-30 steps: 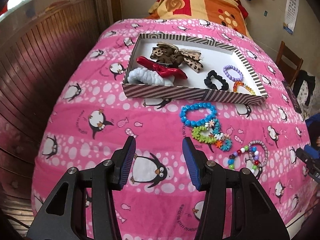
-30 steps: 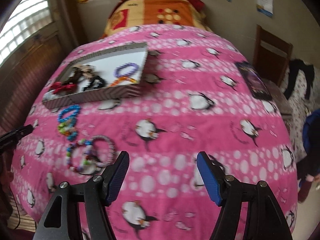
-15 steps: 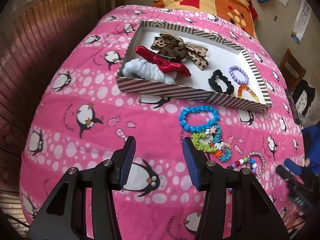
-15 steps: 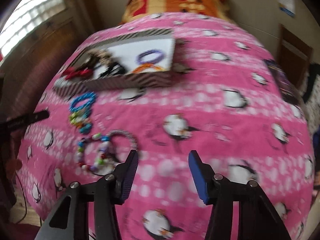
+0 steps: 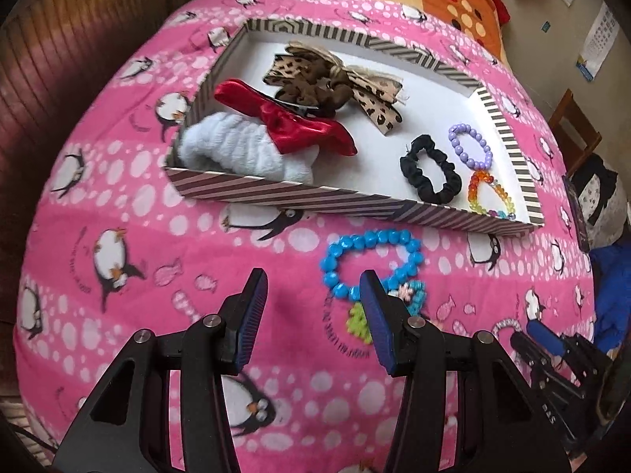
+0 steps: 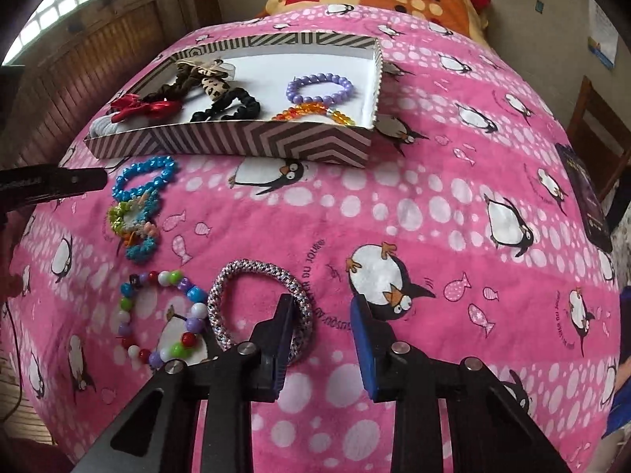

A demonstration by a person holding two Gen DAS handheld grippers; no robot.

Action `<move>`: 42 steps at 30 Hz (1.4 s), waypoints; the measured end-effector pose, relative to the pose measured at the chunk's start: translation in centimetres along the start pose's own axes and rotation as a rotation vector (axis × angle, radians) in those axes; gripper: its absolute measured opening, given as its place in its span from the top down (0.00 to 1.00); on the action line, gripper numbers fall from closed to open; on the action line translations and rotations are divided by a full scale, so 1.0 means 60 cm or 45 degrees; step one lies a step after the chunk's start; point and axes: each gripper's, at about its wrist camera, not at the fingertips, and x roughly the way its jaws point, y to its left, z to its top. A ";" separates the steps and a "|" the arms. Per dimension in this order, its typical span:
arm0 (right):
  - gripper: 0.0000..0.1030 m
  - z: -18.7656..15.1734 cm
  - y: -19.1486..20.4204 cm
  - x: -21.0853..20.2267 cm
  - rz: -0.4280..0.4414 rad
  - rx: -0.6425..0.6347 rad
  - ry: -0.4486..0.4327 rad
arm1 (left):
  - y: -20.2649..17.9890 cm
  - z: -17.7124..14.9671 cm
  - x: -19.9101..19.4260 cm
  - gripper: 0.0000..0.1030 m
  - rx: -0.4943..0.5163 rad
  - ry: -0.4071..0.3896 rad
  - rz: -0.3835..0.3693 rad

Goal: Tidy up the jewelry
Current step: 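Grasp the blue bead bracelet with the left gripper while the right gripper grasps the silver braided bracelet, then carry the blue and silver bracelets into the tray with both grippers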

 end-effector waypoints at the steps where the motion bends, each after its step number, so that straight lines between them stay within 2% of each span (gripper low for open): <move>1: 0.73 0.001 0.001 0.001 0.007 0.002 0.000 | -0.003 0.003 0.006 0.53 0.003 0.009 -0.008; 5: 0.72 0.004 0.001 0.006 0.029 -0.016 -0.002 | -0.011 0.012 0.033 0.53 0.006 0.052 -0.007; 8: 0.72 0.010 -0.002 0.011 0.044 -0.011 -0.013 | -0.012 0.016 0.040 0.56 -0.010 0.030 0.005; 9: 0.72 0.011 -0.001 0.011 0.045 -0.013 -0.019 | -0.012 0.016 0.040 0.59 -0.019 0.022 0.009; 11: 0.74 0.014 0.003 0.015 0.046 -0.031 -0.027 | -0.009 0.018 0.041 0.84 -0.020 -0.001 0.048; 12: 0.77 0.014 0.006 0.014 0.047 -0.039 -0.031 | -0.007 0.019 0.042 0.86 -0.022 -0.003 0.046; 14: 0.89 0.019 0.008 0.014 0.065 -0.041 -0.035 | -0.002 0.020 0.040 0.92 -0.027 0.006 0.032; 16: 0.92 0.021 0.007 0.010 0.081 -0.032 -0.035 | 0.002 0.019 0.031 0.93 -0.032 0.010 0.020; 21: 0.92 0.030 0.003 -0.019 0.102 -0.001 -0.085 | 0.007 0.018 -0.017 0.93 -0.029 -0.045 -0.009; 33: 0.93 0.071 -0.011 -0.083 0.147 0.072 -0.224 | -0.001 0.058 -0.143 0.93 0.080 -0.193 -0.054; 35: 0.93 0.078 -0.015 -0.084 0.163 0.076 -0.205 | -0.002 0.062 -0.153 0.93 0.082 -0.213 -0.049; 37: 0.92 0.078 -0.017 -0.071 0.164 0.065 -0.134 | -0.002 0.064 -0.161 0.93 0.080 -0.223 -0.057; 39: 0.87 0.069 -0.023 -0.052 0.115 0.053 -0.072 | -0.002 0.064 -0.165 0.93 0.081 -0.230 -0.063; 41: 0.63 0.058 -0.028 -0.036 0.106 0.058 -0.043 | -0.005 0.063 -0.166 0.93 0.086 -0.230 -0.070; 42: 0.61 0.052 -0.032 -0.024 0.108 0.070 -0.033 | -0.007 0.062 -0.166 0.93 0.091 -0.228 -0.072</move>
